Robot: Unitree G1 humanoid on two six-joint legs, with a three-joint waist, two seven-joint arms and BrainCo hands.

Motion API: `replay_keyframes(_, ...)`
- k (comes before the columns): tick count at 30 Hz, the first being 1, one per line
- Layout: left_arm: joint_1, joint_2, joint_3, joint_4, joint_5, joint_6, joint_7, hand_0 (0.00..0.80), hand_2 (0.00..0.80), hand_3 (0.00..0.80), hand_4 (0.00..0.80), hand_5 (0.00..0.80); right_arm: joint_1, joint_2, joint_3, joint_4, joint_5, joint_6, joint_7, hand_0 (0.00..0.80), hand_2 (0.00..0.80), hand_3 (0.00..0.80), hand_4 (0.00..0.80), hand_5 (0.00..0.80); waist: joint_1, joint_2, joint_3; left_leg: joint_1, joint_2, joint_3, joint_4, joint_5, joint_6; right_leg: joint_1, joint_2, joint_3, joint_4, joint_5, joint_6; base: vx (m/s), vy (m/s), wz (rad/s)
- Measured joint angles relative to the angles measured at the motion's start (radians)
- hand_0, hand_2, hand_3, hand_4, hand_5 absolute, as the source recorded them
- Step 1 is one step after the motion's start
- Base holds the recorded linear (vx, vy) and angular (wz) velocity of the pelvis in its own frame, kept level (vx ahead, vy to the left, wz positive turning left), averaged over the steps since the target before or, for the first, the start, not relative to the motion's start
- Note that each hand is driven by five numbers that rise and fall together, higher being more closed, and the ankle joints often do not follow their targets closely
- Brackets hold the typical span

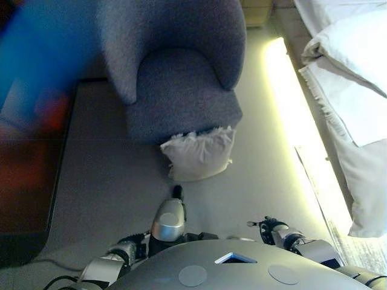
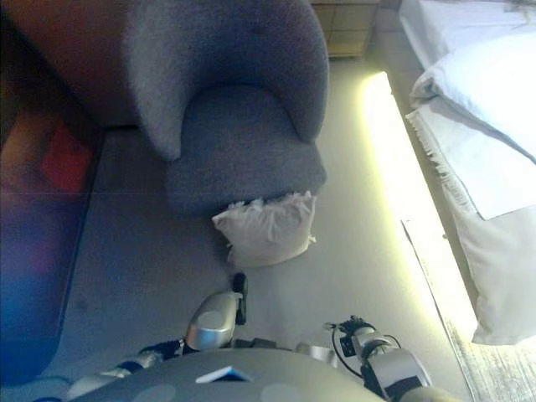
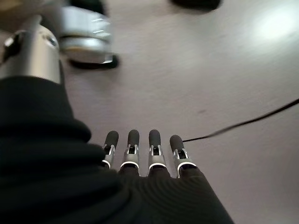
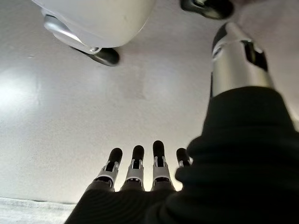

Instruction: Pick up the cushion and take it to the sofa

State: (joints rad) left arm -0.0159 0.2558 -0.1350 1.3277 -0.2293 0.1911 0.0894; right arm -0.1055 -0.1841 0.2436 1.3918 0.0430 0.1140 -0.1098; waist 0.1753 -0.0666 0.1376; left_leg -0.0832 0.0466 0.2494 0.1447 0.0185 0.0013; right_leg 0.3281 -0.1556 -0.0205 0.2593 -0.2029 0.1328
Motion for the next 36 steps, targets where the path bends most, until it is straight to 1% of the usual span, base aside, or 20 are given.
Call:
replay_keyframes(1,-0.021,0.006,-0.005,-0.006,0.000,0.002,-0.005,0.000,0.000,0.000,0.000,0.000,0.005,-0.001,0.000,-0.014,-0.001,-0.006,-0.001,0.000,0.000,0.000,0.000,0.000,-0.019,-0.019,-0.013,0.026,-0.013,0.010,-0.023,-0.008,0.002,-0.046,-0.009,-0.008,0.097,0.013,0.006,0.429,0.116,0.01)
replay_keyframes(3,-0.044,0.014,-0.027,-0.013,-0.002,0.013,-0.013,0.000,0.000,0.000,0.000,0.000,0.023,-0.005,0.003,-0.068,0.000,-0.023,-0.003,0.000,0.000,0.000,0.000,0.000,-0.052,-0.001,-0.020,0.093,-0.025,-0.024,-0.116,0.016,0.028,-0.175,-0.017,-0.039,0.355,0.085,0.020,0.325,0.004,0.27)
replay_keyframes(4,-0.063,0.017,-0.044,-0.012,-0.002,0.021,-0.019,0.000,0.000,0.000,0.000,0.000,0.031,-0.005,0.008,-0.087,0.001,-0.030,-0.004,0.000,0.000,0.000,0.000,0.000,-0.073,0.012,-0.027,0.124,-0.020,-0.039,-0.160,0.030,0.032,-0.229,-0.010,-0.074,0.356,0.008,0.016,0.193,-0.085,0.36)
replay_keyframes(5,-0.076,0.020,-0.045,-0.013,-0.002,0.021,-0.021,0.000,0.000,0.000,0.000,0.000,0.029,-0.004,0.009,-0.091,0.001,-0.033,-0.004,0.000,0.000,0.000,0.000,0.000,-0.077,0.014,-0.029,0.127,-0.019,-0.041,-0.168,0.038,0.027,-0.265,-0.010,-0.085,0.339,-0.008,0.015,0.163,-0.116,0.32)
replay_keyframes(8,-0.134,0.011,-0.080,-0.013,-0.003,0.037,-0.022,0.000,0.000,0.000,0.000,0.000,0.021,-0.015,0.030,-0.123,0.003,-0.050,-0.007,0.000,0.000,0.000,0.000,0.000,-0.113,0.038,-0.019,0.127,-0.020,-0.093,-0.199,0.034,0.038,-0.412,-0.023,-0.154,0.160,-0.008,-0.001,0.144,-0.196,0.43)
replay_keyframes(10,-0.134,-0.003,-0.081,-0.010,-0.020,0.044,-0.020,0.000,0.000,0.000,0.000,0.000,0.023,-0.020,0.031,-0.128,0.023,-0.051,-0.009,0.000,0.000,0.000,0.000,0.000,-0.140,0.058,-0.009,0.139,-0.021,-0.133,-0.213,0.034,0.037,-0.438,-0.037,-0.144,0.016,0.058,0.022,0.221,-0.214,0.73)
replay_keyframes(12,-0.114,-0.008,-0.081,-0.011,-0.038,0.048,-0.017,0.000,0.000,0.000,0.000,0.000,0.030,-0.025,0.029,-0.128,0.042,-0.055,-0.011,0.000,0.000,0.000,0.000,0.000,-0.152,0.056,-0.008,0.164,-0.026,-0.174,-0.228,0.027,0.025,-0.437,-0.060,-0.121,-0.100,0.153,0.033,0.247,-0.180,0.64)
replay_keyframes(14,-0.083,-0.006,-0.079,-0.011,-0.066,0.048,-0.012,0.000,0.000,0.000,0.000,0.000,0.033,-0.022,0.029,-0.127,0.037,-0.055,-0.009,0.000,0.000,0.000,0.000,0.000,-0.162,0.042,-0.013,0.179,-0.026,-0.218,-0.231,0.018,-0.002,-0.401,-0.066,-0.095,-0.204,0.221,0.030,0.251,-0.190,0.63)
replay_keyframes(15,-0.059,0.001,-0.078,-0.012,-0.071,0.049,-0.008,0.000,0.000,0.000,0.000,0.000,0.042,-0.018,0.028,-0.126,0.024,-0.052,-0.007,0.000,0.000,0.000,0.000,0.000,-0.160,0.020,-0.022,0.190,-0.031,-0.238,-0.231,0.011,-0.027,-0.370,-0.072,-0.086,-0.250,0.239,0.026,0.245,-0.210,0.69)
replay_keyframes(16,-0.032,0.000,-0.077,-0.011,-0.078,0.047,-0.001,0.000,0.000,0.000,0.000,0.000,0.053,-0.021,0.028,-0.125,0.002,-0.050,-0.001,0.000,0.000,0.000,0.000,0.000,-0.161,0.014,-0.016,0.214,-0.021,-0.256,-0.231,0.002,-0.053,-0.328,-0.060,-0.094,-0.280,0.319,0.007,0.219,-0.227,0.63)
replay_keyframes(18,0.014,-0.023,-0.076,-0.013,-0.103,0.039,0.021,0.000,0.000,0.000,0.000,0.000,0.068,-0.042,0.028,-0.126,-0.021,-0.049,0.004,0.000,0.000,0.000,0.000,0.000,-0.154,0.054,-0.023,0.231,0.043,-0.251,-0.222,-0.016,-0.084,-0.269,-0.002,-0.108,-0.320,0.301,-0.015,0.164,-0.226,0.44)
replay_keyframes(21,0.027,-0.053,-0.035,-0.015,-0.106,-0.005,0.077,0.000,0.000,0.000,0.000,0.000,0.061,-0.062,0.037,-0.129,-0.022,-0.046,0.011,0.000,0.000,0.000,0.000,0.000,-0.120,0.085,-0.023,0.197,0.095,-0.246,-0.160,-0.025,-0.119,-0.241,0.047,-0.152,-0.348,0.301,-0.051,-0.006,-0.108,0.30)
replay_keyframes(24,-0.017,-0.058,-0.036,-0.017,-0.099,-0.060,0.108,0.000,0.000,0.000,0.000,0.000,0.038,-0.075,0.047,-0.129,-0.011,-0.029,-0.010,0.000,0.000,0.000,0.000,0.000,-0.107,0.073,-0.013,0.117,0.097,-0.230,-0.065,-0.024,-0.121,-0.252,0.044,-0.197,-0.347,0.294,-0.067,-0.107,0.077,0.42)
replay_keyframes(26,-0.048,-0.061,-0.039,-0.025,-0.099,-0.082,0.112,0.000,0.000,0.000,0.000,0.000,0.017,-0.084,0.051,-0.131,0.015,-0.018,-0.047,0.000,0.000,0.000,0.000,0.000,-0.110,0.063,0.000,0.052,0.111,-0.158,-0.025,-0.018,-0.119,-0.257,0.024,-0.263,-0.343,0.289,-0.077,-0.054,0.177,0.66)
replay_keyframes(28,-0.079,-0.055,-0.040,-0.032,-0.099,-0.107,0.129,0.000,0.000,0.000,0.000,0.000,0.009,-0.091,0.052,-0.129,0.039,-0.014,-0.076,0.000,0.000,0.000,0.000,0.000,-0.109,0.054,0.022,0.014,0.146,-0.102,-0.001,-0.018,-0.124,-0.271,-0.009,-0.329,-0.327,0.278,-0.060,0.049,0.161,0.55)
replay_keyframes(30,-0.092,-0.059,-0.040,-0.038,-0.099,-0.130,0.140,0.000,0.000,0.000,0.000,0.000,0.007,-0.106,0.046,-0.127,0.052,-0.021,-0.099,0.000,0.000,0.000,0.000,0.000,-0.116,0.073,0.052,0.011,0.181,-0.088,-0.016,-0.018,-0.124,-0.269,-0.021,-0.329,-0.296,0.257,-0.030,0.109,0.124,0.48)
replay_keyframes(31,-0.093,-0.061,-0.040,-0.040,-0.099,-0.139,0.142,0.000,0.000,0.000,0.000,0.000,0.009,-0.113,0.044,-0.127,0.061,-0.022,-0.110,0.000,0.000,0.000,0.000,0.000,-0.117,0.087,0.059,0.020,0.189,-0.087,-0.040,-0.005,-0.144,-0.274,-0.028,-0.323,-0.274,0.247,-0.013,0.039,0.049,0.35)
replay_keyframes(32,-0.100,-0.049,-0.041,-0.041,-0.095,-0.142,0.144,0.000,0.000,0.000,0.000,0.000,0.008,-0.103,0.043,-0.128,0.071,-0.028,-0.123,0.000,0.000,0.000,0.000,0.000,-0.111,0.073,0.068,0.019,0.168,-0.075,-0.043,0.000,-0.152,-0.288,-0.055,-0.294,-0.246,0.235,0.003,-0.050,-0.006,0.26)
replay_keyframes(34,-0.121,-0.006,-0.054,-0.050,-0.057,-0.163,0.147,0.000,0.000,0.000,0.000,0.000,0.001,-0.070,0.043,-0.129,0.094,-0.043,-0.144,0.000,0.000,0.000,0.000,0.000,-0.106,0.022,0.083,-0.008,0.129,-0.053,-0.040,0.003,-0.121,-0.336,-0.099,-0.253,-0.214,0.231,0.001,-0.218,-0.036,0.25)
replay_keyframes(36,-0.161,0.042,-0.111,-0.058,-0.057,-0.192,0.165,0.000,0.000,0.000,0.000,0.000,-0.051,-0.045,0.048,-0.135,0.121,-0.058,-0.176,0.000,0.000,0.000,0.000,0.000,-0.106,-0.013,0.106,-0.077,0.125,-0.033,-0.004,0.012,-0.114,-0.407,-0.114,-0.230,-0.183,0.230,-0.007,-0.247,-0.017,0.15)
